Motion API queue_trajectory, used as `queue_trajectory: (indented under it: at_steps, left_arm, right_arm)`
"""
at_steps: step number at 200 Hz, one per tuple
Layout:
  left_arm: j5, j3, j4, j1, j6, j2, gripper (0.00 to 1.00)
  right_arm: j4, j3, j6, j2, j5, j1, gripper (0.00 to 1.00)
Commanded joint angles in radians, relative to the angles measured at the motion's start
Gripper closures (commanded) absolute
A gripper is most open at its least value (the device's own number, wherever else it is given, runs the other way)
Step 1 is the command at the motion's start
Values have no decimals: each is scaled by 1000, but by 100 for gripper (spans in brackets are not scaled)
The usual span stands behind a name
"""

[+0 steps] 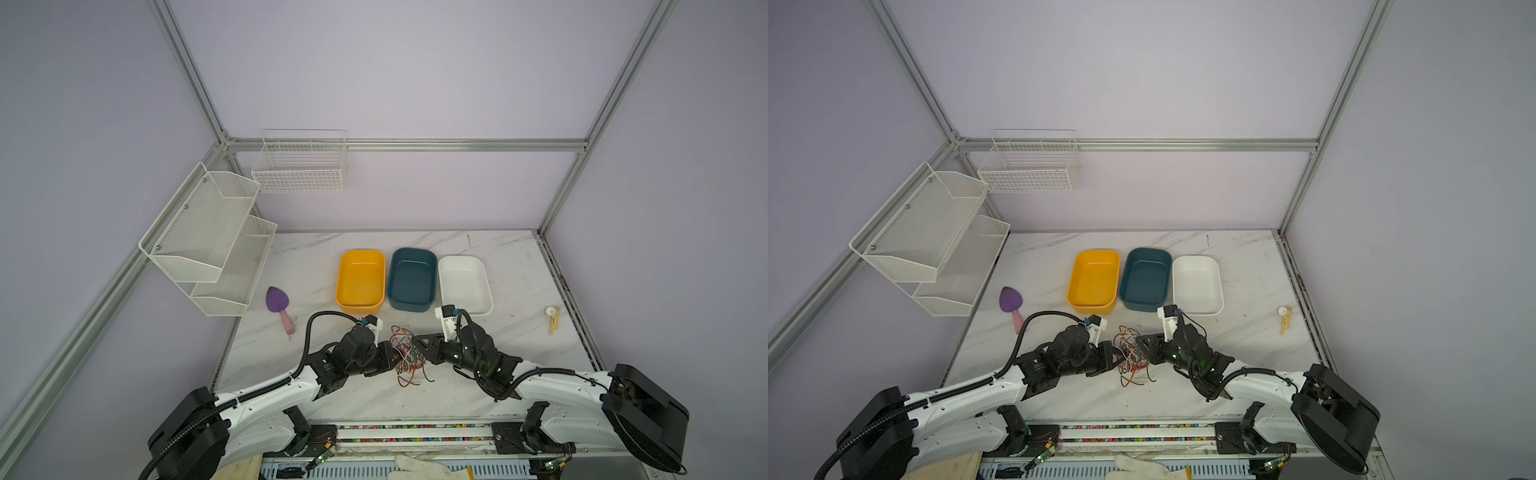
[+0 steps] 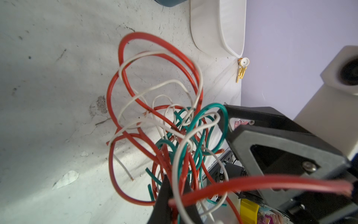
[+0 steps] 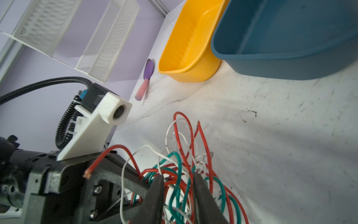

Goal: Untangle the cables
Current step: 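Grasp the wire bundle with both grippers and hold it lifted between them, then pull a green wire out with the right gripper while the left releases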

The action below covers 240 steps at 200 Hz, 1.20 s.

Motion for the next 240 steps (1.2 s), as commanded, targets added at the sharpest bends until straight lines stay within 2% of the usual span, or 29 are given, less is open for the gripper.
queue_trajectory:
  at_steps: [1,21,79,151,194,240]
  left_arm:
    - [6,38,41,-5,16,-29,100]
    - [4,37,40,-6,16,-31,100]
    - [1,24,36,-6,18,-26,100]
    - [14,-15,55,-6,23,30,100]
    - [39,-23,73,-6,38,81,86]
    - [62,-42,115,-6,45,83,56]
  right_arm:
    - [17,14,14,20,-23,10,72]
    - [35,15,20,30,-36,12,77]
    - [-11,15,12,-33,18,16,100]
    - [-229,37,-23,-218,206,16,100]
    - [-280,59,-4,-255,232,15,100]
    - [-307,84,-22,-275,223,16,100]
